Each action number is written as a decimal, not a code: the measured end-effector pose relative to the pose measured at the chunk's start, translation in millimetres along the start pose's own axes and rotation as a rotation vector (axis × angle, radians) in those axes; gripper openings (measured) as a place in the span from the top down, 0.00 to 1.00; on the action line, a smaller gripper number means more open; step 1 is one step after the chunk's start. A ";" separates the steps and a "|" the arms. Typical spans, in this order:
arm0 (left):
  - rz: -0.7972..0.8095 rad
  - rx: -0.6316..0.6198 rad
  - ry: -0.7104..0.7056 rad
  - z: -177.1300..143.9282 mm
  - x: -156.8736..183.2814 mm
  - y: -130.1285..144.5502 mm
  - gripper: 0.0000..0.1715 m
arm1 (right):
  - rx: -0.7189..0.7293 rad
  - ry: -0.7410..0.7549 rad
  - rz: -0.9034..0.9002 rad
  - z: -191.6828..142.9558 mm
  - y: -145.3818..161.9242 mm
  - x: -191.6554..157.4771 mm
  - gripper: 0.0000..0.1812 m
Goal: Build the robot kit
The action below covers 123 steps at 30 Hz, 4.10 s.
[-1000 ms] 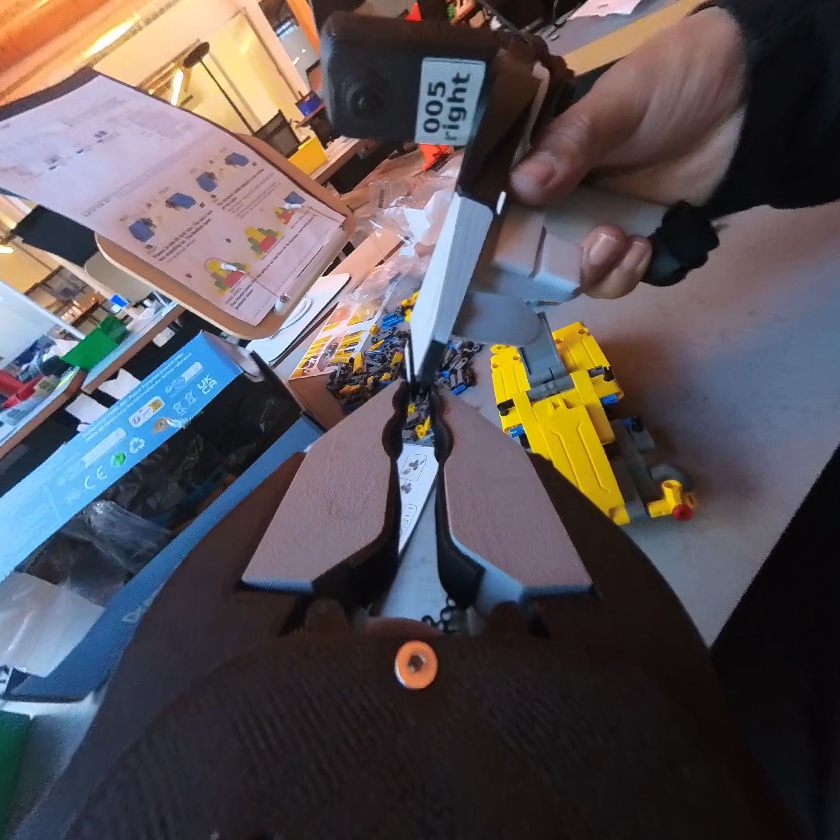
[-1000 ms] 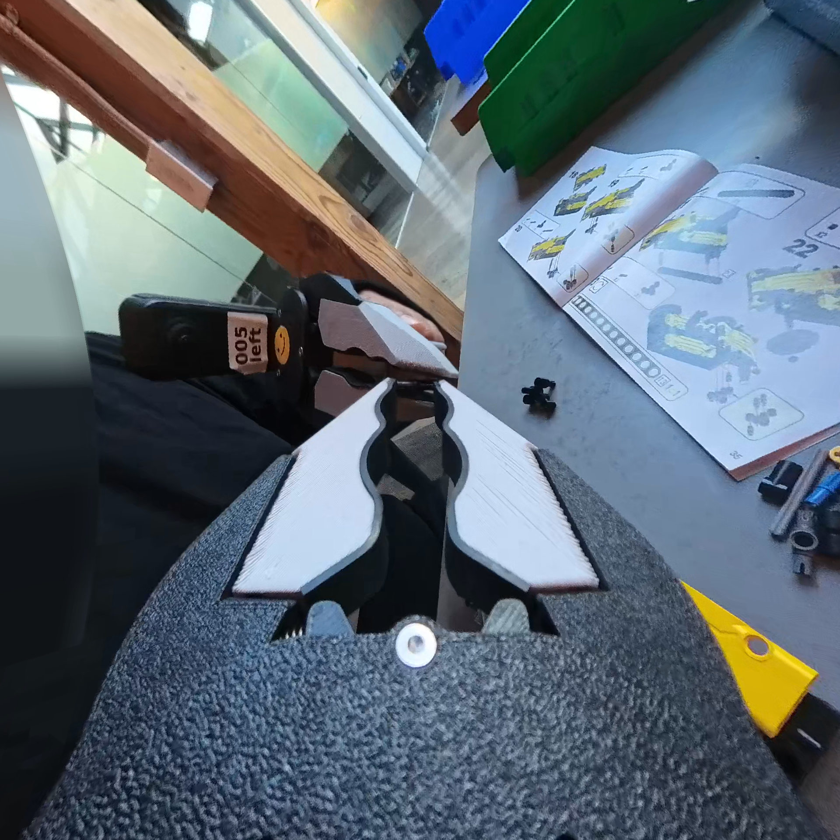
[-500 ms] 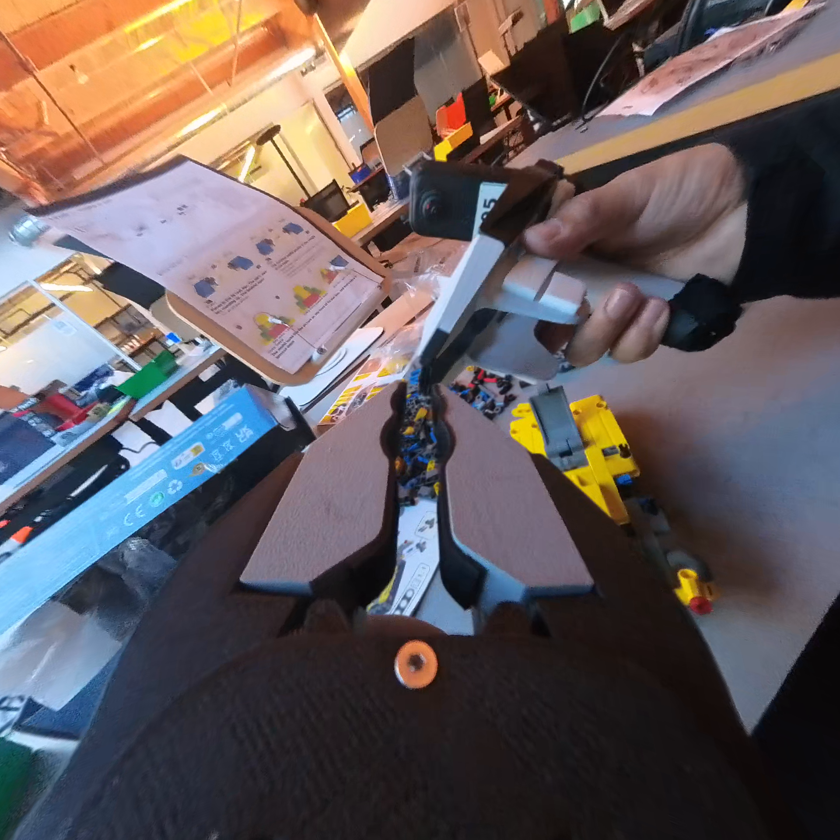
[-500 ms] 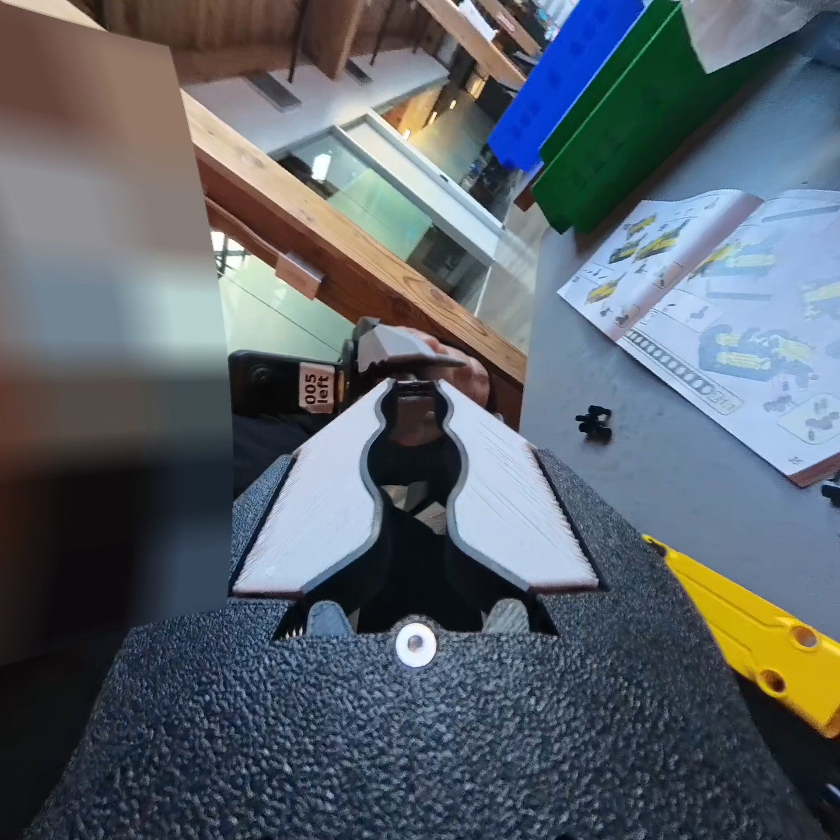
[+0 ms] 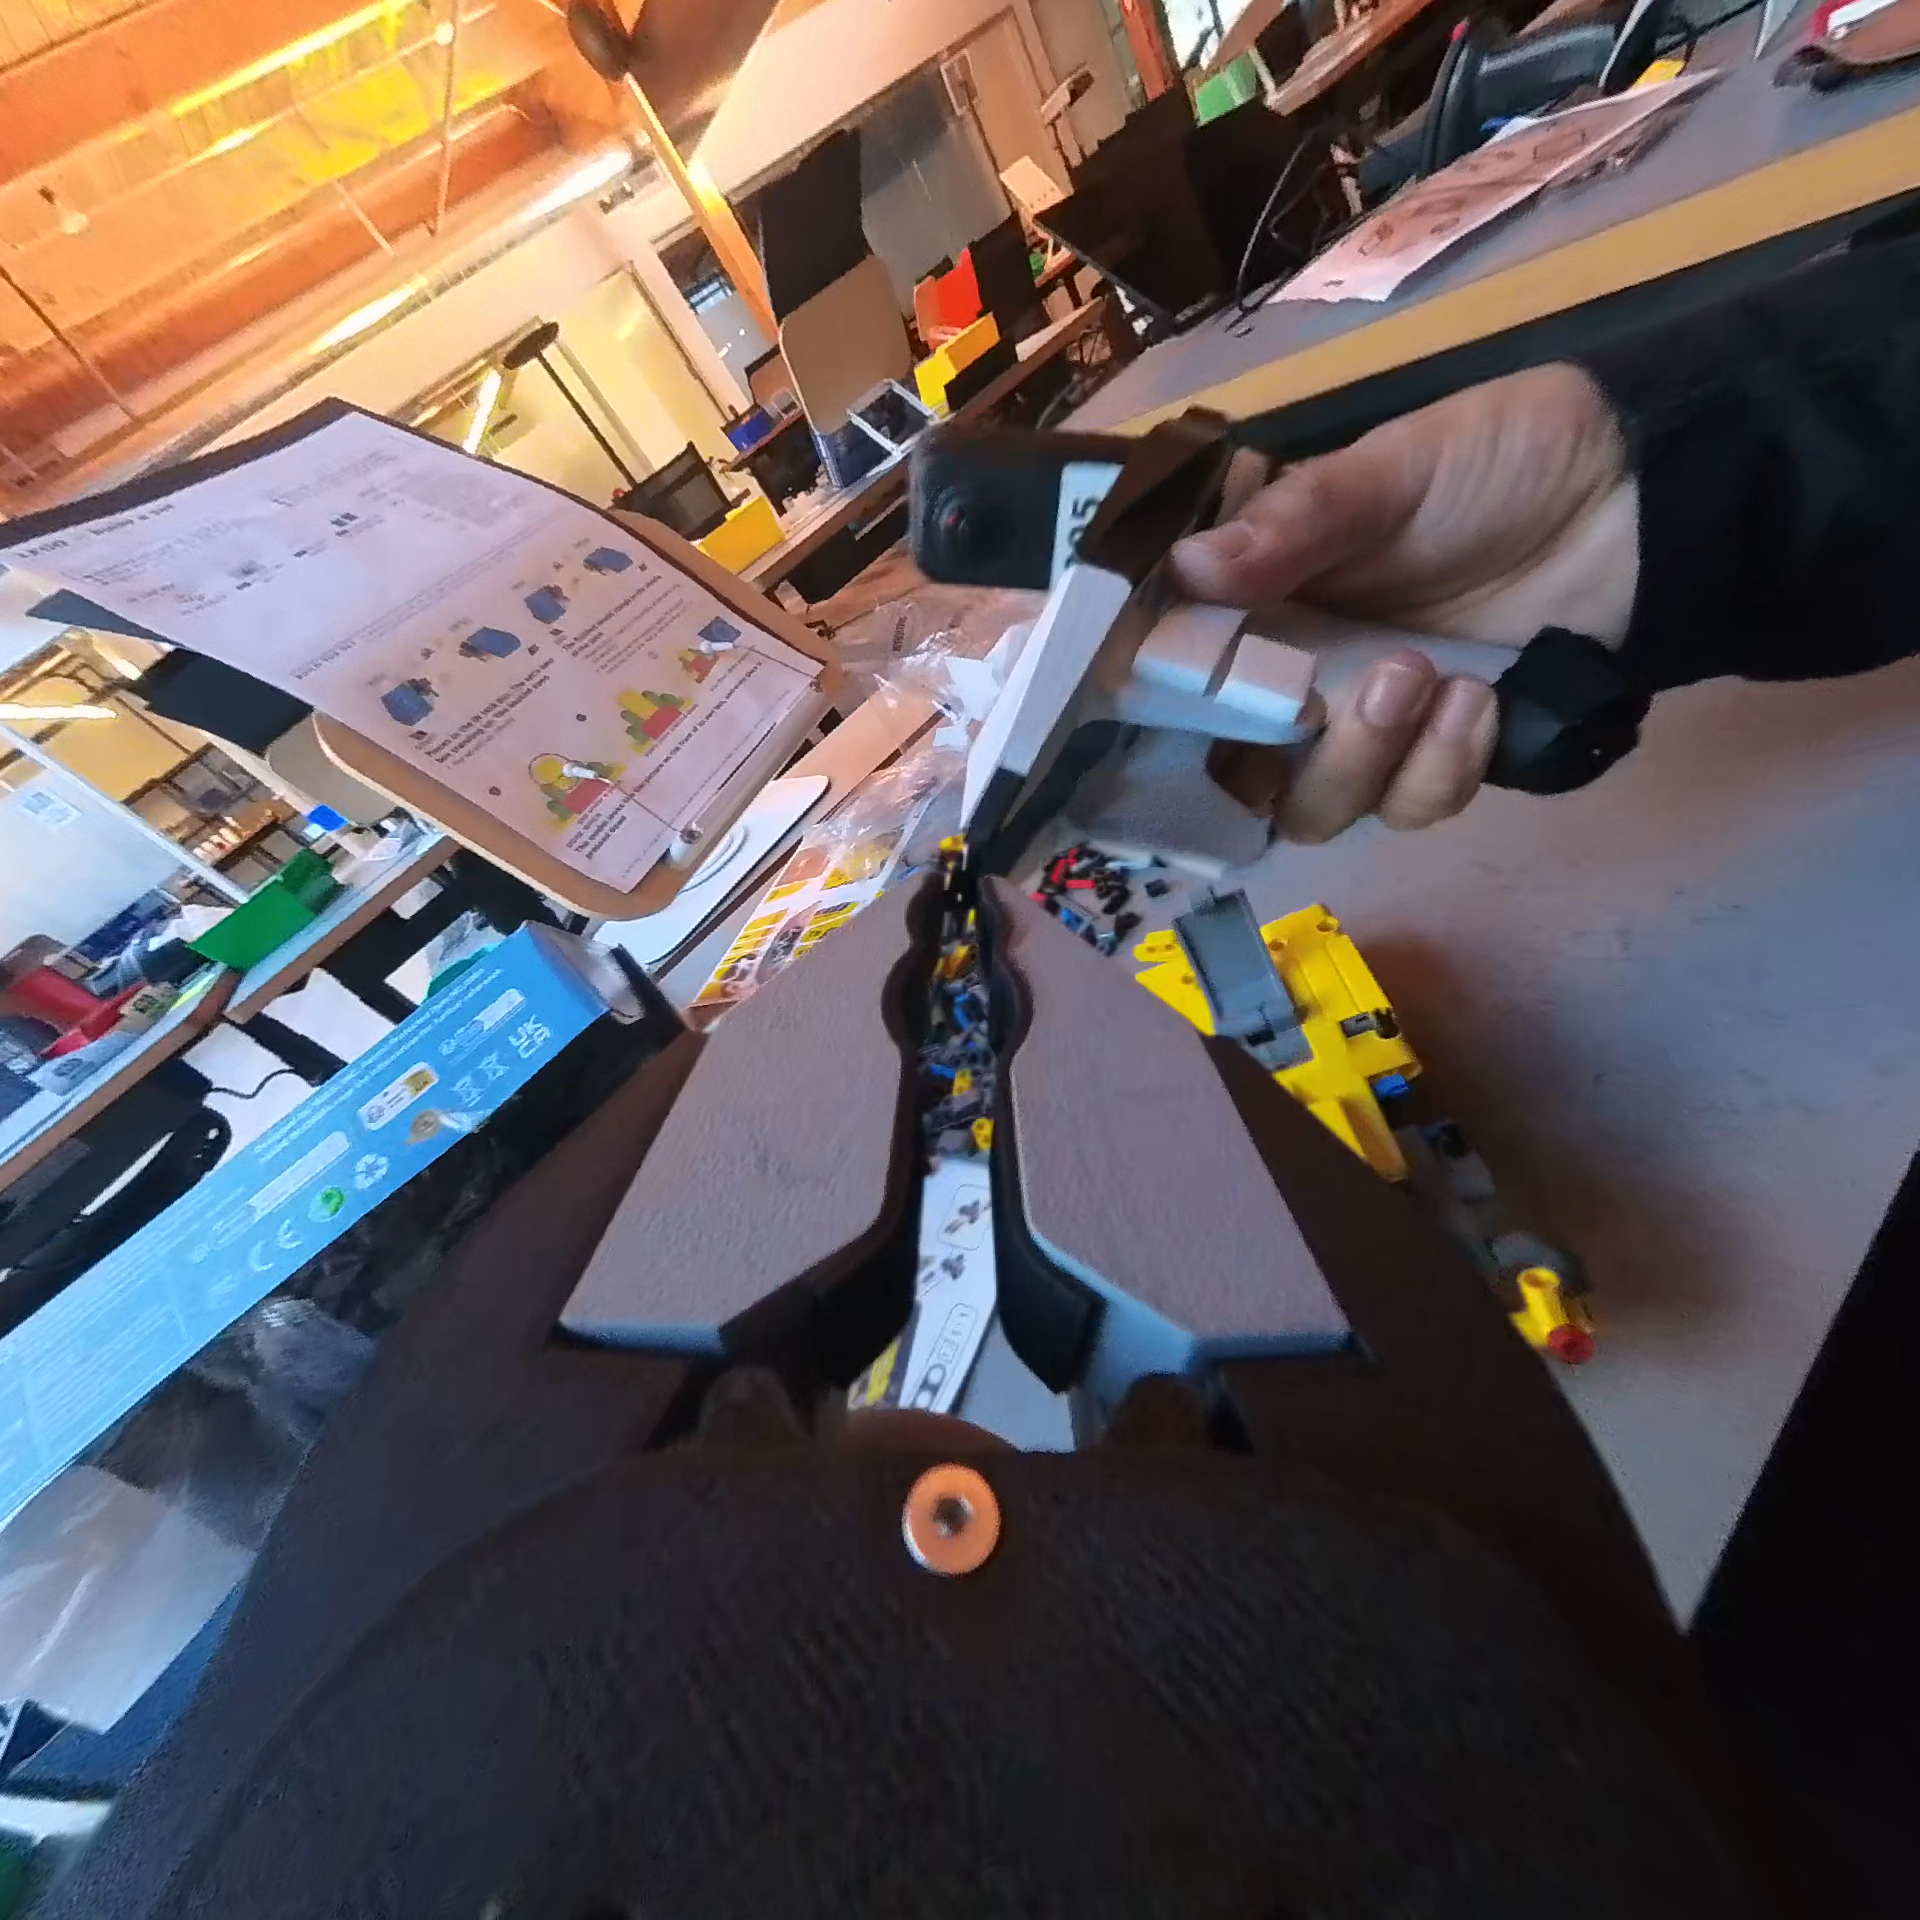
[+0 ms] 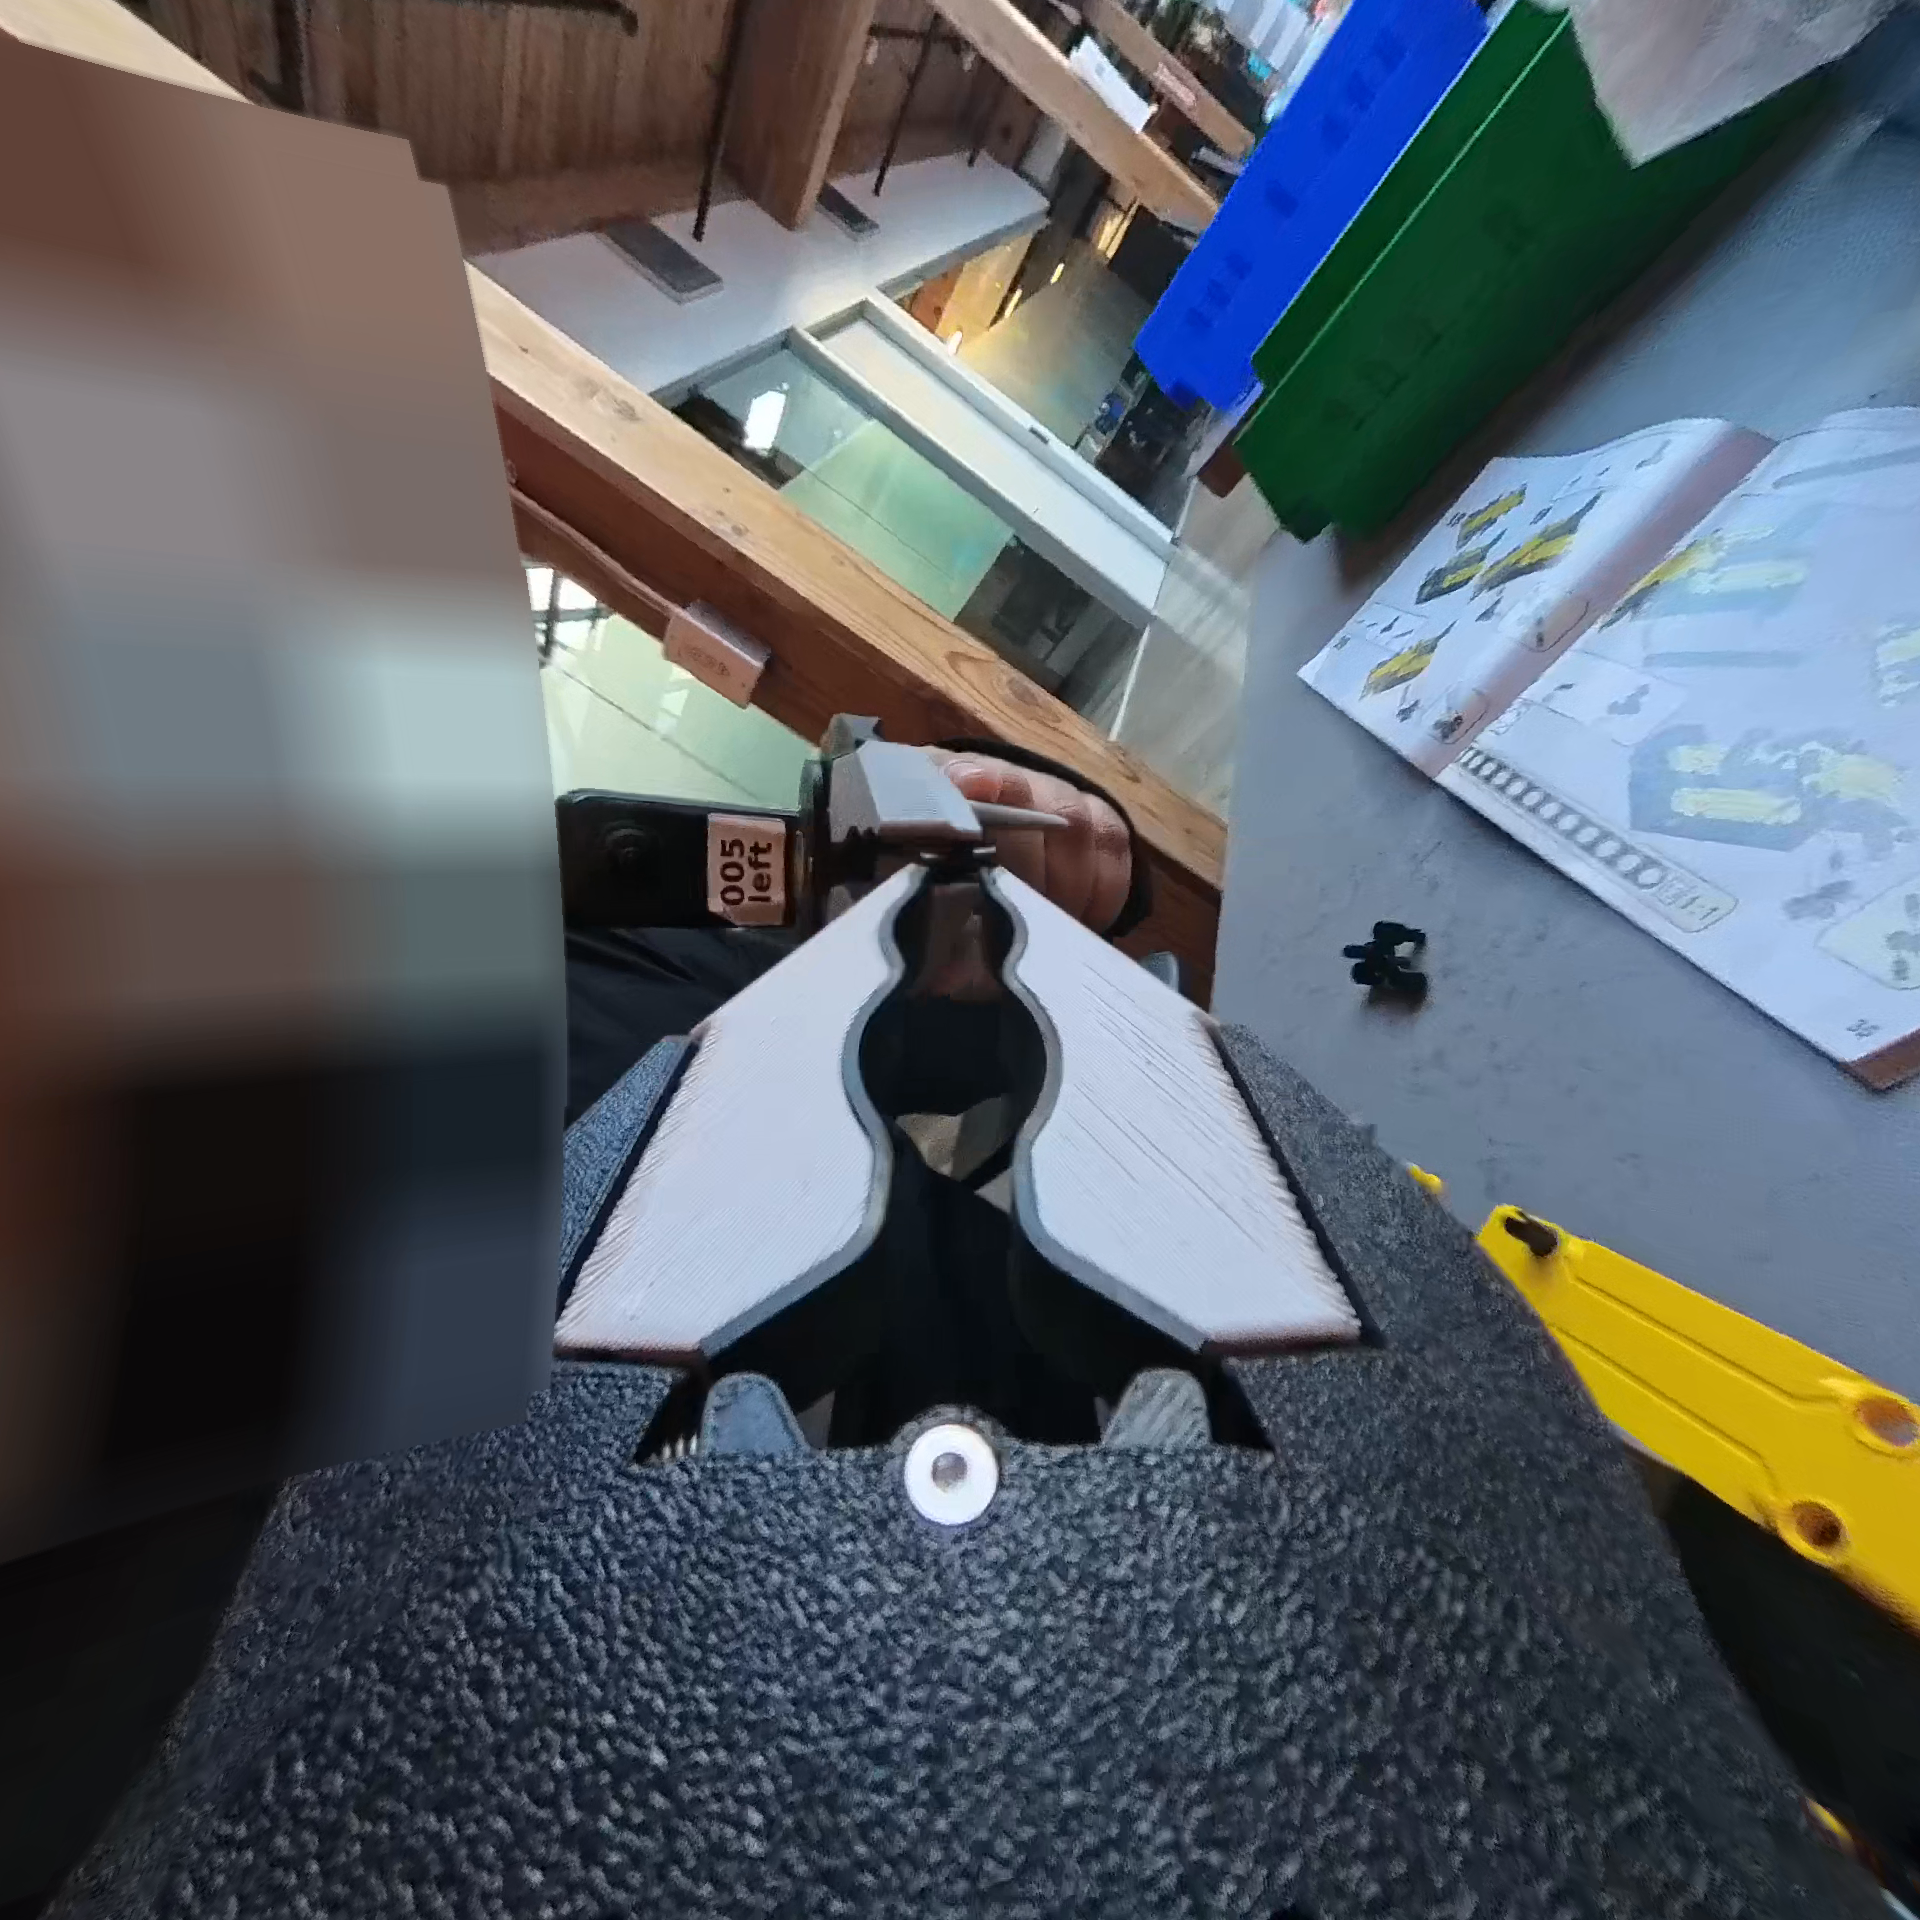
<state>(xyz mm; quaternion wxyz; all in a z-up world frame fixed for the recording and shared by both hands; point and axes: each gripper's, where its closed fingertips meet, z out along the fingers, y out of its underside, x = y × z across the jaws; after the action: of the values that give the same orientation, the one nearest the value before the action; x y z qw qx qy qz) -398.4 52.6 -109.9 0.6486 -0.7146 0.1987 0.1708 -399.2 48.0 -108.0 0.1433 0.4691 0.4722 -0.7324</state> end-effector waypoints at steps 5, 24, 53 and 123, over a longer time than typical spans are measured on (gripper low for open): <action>-0.122 -0.033 0.035 -14.3 -8.4 17.7 0.99 | -0.102 0.299 -0.323 -29.4 14.3 13.6 0.94; -0.669 -0.397 0.296 -82.5 16.4 143.2 0.99 | -0.527 0.796 -0.559 -53.5 92.2 122.3 1.00; 0.410 -0.247 0.052 -46.7 47.8 55.7 0.99 | -0.065 0.575 -0.565 35.2 77.4 29.1 0.94; -0.137 -0.486 0.554 -57.6 25.2 167.4 0.87 | -0.007 0.585 -0.507 -46.9 84.3 40.1 0.98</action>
<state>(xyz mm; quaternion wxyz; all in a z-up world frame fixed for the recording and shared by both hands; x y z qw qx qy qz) -462.1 -19.6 -260.6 0.3917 -0.8785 0.2718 -0.0308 -339.1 52.8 -193.2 -0.1815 0.5261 0.5966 -0.5782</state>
